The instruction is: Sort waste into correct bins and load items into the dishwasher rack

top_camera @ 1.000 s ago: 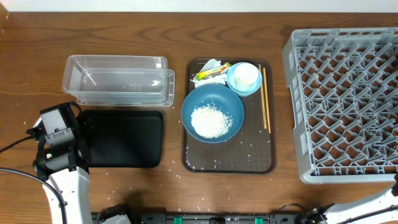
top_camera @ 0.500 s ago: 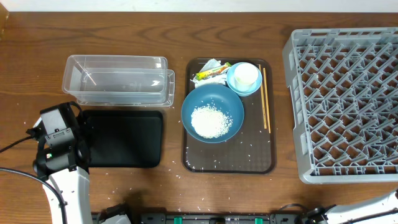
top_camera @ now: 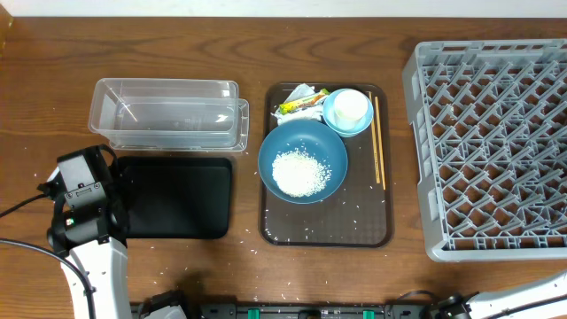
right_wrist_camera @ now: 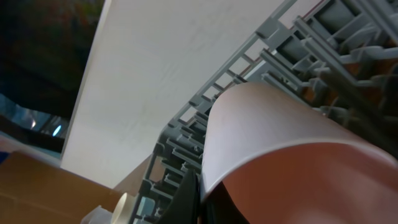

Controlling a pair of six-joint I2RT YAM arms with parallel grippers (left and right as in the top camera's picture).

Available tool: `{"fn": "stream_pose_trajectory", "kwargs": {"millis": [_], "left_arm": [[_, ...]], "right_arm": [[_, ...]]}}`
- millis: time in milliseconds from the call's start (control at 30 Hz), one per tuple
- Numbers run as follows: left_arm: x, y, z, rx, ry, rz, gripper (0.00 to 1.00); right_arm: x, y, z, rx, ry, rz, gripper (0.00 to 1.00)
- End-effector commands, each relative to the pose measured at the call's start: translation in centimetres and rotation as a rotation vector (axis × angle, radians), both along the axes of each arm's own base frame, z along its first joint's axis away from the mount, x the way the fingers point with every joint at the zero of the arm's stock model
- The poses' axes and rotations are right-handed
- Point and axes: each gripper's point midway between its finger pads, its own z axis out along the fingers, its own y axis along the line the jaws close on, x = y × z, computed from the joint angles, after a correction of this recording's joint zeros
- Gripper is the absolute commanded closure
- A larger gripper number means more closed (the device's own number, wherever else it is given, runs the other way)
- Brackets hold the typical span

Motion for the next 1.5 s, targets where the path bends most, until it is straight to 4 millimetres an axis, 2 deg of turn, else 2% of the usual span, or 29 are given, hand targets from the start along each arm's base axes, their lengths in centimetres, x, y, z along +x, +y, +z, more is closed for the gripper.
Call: {"fn": "stream_pose_trajectory", "kwargs": {"millis": [0, 233, 567, 800, 933, 1033, 1133, 1233, 1333, 1467], "left_arm": [[0.0, 0.3, 0.7, 0.011, -0.018, 0.018, 0.11], [0.0, 0.3, 0.7, 0.011, -0.018, 0.018, 0.10], [0.1, 0.3, 0.7, 0.011, -0.018, 0.018, 0.11], [0.0, 0.3, 0.7, 0.011, -0.018, 0.018, 0.10], [0.0, 0.3, 0.7, 0.011, -0.018, 0.018, 0.10], [0.0, 0.3, 0.7, 0.011, -0.018, 0.018, 0.11], [0.1, 0.3, 0.7, 0.011, -0.018, 0.018, 0.11], [0.1, 0.3, 0.7, 0.011, -0.018, 0.018, 0.10], [0.1, 0.3, 0.7, 0.011, -0.018, 0.018, 0.10], [0.1, 0.3, 0.7, 0.011, -0.018, 0.018, 0.11]], "right_arm": [[-0.9, -0.7, 0.5, -0.008, -0.012, -0.014, 0.99], [-2.5, -2.2, -0.2, 0.049, 0.028, -0.079, 0.98], [-4.1, -3.6, -0.4, 0.095, 0.045, -0.126, 0.79], [-4.5, -4.1, 0.0, 0.142, 0.066, -0.154, 0.80], [-4.6, -4.6, 1.3, 0.143, 0.083, -0.197, 0.83], [-4.7, -5.2, 2.6, 0.150, 0.121, -0.270, 0.87], [-5.3, -5.6, 3.4, 0.186, 0.218, -0.394, 0.83], [-7.2, -6.1, 3.0, 0.210, 0.387, -0.578, 0.82], [-9.6, -6.3, 3.2, 0.135, 0.527, -0.729, 0.75], [-11.5, -6.3, 5.4, 0.035, 0.578, -0.833, 0.71]]}}
